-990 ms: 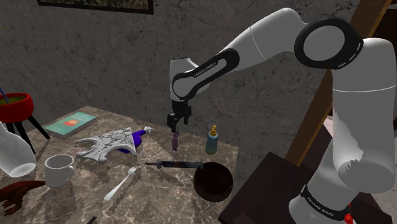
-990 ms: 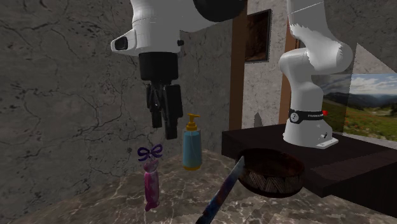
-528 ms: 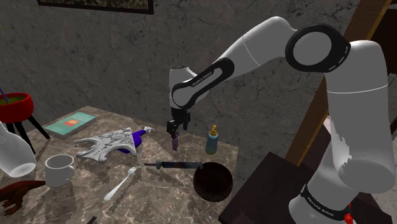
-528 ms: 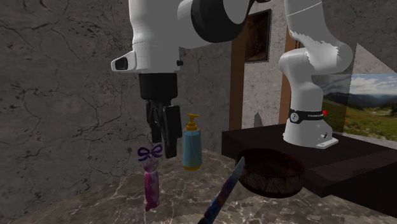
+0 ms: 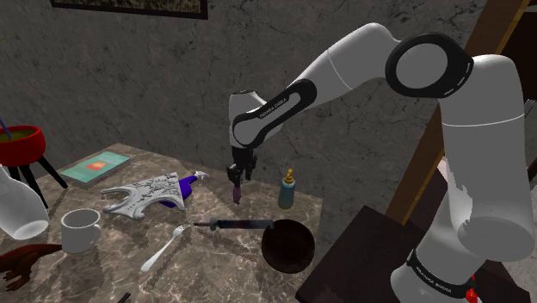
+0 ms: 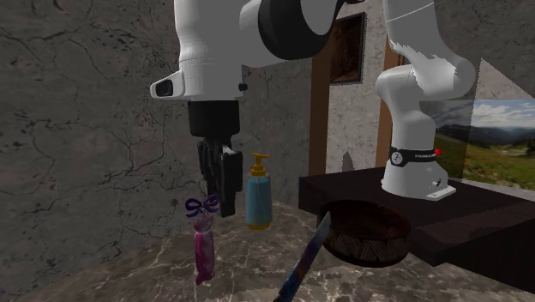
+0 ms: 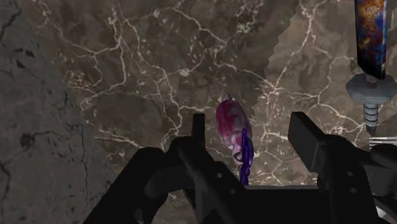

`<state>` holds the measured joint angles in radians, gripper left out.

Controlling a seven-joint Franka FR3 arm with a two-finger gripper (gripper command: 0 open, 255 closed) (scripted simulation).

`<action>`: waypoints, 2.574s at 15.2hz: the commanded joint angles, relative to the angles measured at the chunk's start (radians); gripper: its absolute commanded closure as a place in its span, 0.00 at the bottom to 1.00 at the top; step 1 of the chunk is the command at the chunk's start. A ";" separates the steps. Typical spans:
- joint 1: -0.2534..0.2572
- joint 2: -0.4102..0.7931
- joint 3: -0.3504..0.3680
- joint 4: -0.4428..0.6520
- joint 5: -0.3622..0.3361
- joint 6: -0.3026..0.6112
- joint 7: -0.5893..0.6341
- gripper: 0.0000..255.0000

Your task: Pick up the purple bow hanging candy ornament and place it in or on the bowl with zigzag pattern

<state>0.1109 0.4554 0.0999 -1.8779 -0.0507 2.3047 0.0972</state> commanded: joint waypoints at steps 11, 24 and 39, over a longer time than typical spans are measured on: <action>-0.001 -0.017 0.001 0.004 0.002 -0.021 -0.001 1.00; -0.005 -0.111 0.008 0.052 0.015 -0.163 -0.009 1.00; -0.006 -0.220 0.014 0.092 0.029 -0.310 -0.010 1.00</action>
<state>0.1040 0.2586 0.1123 -1.7573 -0.0241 1.9878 0.0847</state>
